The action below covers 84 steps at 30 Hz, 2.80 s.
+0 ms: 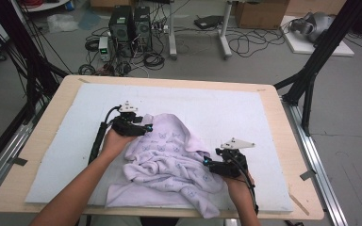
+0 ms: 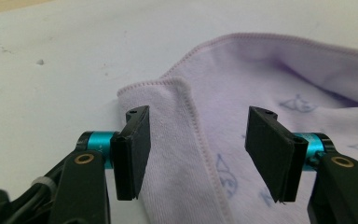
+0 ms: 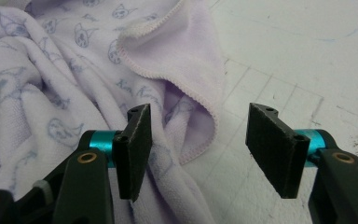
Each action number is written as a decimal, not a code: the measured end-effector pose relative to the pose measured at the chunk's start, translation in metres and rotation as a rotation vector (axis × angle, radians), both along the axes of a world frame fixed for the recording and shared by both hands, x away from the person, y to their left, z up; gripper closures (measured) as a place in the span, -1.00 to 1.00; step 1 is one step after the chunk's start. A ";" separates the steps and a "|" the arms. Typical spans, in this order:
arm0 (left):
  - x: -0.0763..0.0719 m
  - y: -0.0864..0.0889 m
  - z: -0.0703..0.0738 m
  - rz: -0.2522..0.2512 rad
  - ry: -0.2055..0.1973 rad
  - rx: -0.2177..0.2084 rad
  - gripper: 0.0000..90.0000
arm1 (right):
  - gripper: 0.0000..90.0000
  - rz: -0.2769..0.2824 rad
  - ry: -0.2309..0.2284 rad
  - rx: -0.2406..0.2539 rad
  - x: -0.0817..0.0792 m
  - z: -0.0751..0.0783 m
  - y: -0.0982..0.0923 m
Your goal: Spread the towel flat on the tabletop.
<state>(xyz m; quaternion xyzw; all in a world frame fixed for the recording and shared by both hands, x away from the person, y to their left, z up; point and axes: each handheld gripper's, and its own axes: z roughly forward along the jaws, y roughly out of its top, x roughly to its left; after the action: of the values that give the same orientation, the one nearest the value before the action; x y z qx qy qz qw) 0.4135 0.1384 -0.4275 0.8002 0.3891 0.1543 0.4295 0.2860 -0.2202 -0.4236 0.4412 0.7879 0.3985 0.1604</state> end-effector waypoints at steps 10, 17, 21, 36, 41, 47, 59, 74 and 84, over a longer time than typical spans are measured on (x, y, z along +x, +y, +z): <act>0.006 -0.007 -0.012 0.010 0.002 0.129 0.65 | -0.13 -0.005 0.001 0.008 0.000 -0.001 -0.001; 0.008 0.021 0.001 0.050 0.027 -0.042 0.86 | -0.14 -0.007 -0.001 0.009 0.004 0.000 0.000; 0.007 0.051 0.004 0.125 0.019 -0.083 0.88 | -0.14 -0.004 -0.002 0.018 0.010 0.003 0.005; 0.006 0.074 -0.003 0.170 0.039 -0.102 0.88 | 0.49 0.085 0.081 -0.083 0.072 0.008 0.075; 0.007 0.076 -0.003 0.166 0.043 -0.122 0.92 | 0.93 0.055 0.066 -0.161 0.089 0.004 0.065; 0.012 0.072 -0.008 0.201 0.042 -0.161 0.92 | 0.94 -0.037 0.039 -0.292 0.123 0.009 0.043; 0.040 0.062 -0.008 0.243 0.031 -0.160 0.92 | 0.95 -0.132 -0.031 -0.403 0.186 0.010 0.034; 0.064 0.077 -0.007 0.288 0.025 -0.234 0.21 | 0.43 -0.234 -0.118 -0.235 0.212 0.030 0.045; 0.053 0.073 0.002 0.190 0.078 -0.222 -0.30 | 0.10 -0.155 -0.050 -0.124 0.187 0.030 0.033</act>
<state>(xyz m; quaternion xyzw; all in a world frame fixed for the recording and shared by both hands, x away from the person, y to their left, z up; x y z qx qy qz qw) 0.4664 0.2118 -0.4259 0.7127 0.4943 0.1192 0.4833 0.4728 -0.1874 -0.3933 0.4801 0.7703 0.3462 0.2372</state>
